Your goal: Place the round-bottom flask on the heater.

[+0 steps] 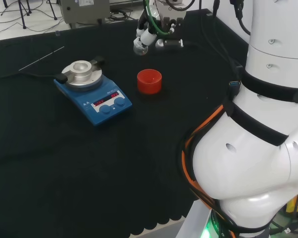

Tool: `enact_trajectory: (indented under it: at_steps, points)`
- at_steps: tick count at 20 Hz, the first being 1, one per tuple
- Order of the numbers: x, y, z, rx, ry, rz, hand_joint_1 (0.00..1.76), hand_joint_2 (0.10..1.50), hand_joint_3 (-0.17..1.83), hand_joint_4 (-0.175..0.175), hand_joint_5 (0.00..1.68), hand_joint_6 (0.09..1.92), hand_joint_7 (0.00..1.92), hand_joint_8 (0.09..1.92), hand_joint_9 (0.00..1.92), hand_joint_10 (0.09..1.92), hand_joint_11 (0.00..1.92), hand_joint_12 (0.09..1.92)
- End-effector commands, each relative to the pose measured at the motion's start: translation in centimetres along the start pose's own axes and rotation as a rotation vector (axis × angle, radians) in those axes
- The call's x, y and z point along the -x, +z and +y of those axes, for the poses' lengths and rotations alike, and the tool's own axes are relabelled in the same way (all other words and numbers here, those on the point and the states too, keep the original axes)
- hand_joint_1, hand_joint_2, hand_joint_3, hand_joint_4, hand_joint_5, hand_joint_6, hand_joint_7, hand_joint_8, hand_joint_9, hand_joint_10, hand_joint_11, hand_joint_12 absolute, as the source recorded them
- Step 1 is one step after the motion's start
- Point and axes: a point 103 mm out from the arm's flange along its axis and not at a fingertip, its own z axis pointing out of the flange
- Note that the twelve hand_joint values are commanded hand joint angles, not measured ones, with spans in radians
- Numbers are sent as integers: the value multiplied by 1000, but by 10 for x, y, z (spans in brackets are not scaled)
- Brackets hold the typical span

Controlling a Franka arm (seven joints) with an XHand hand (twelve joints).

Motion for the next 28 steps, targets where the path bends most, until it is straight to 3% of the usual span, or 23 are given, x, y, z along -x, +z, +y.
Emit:
enact_trajectory:
  at_steps: [1,11,28]
  points:
    - [-20,-9,6,-1,-27,-5,1107,592,896,175,1161,989,450,542,632,538,299,1309]
    - [-78,-17,22,-7,-120,-38,1107,590,900,175,1162,989,453,543,633,538,312,1309]
    - [-158,5,51,-59,-273,-91,1109,586,906,175,1165,988,458,543,638,538,330,1302]
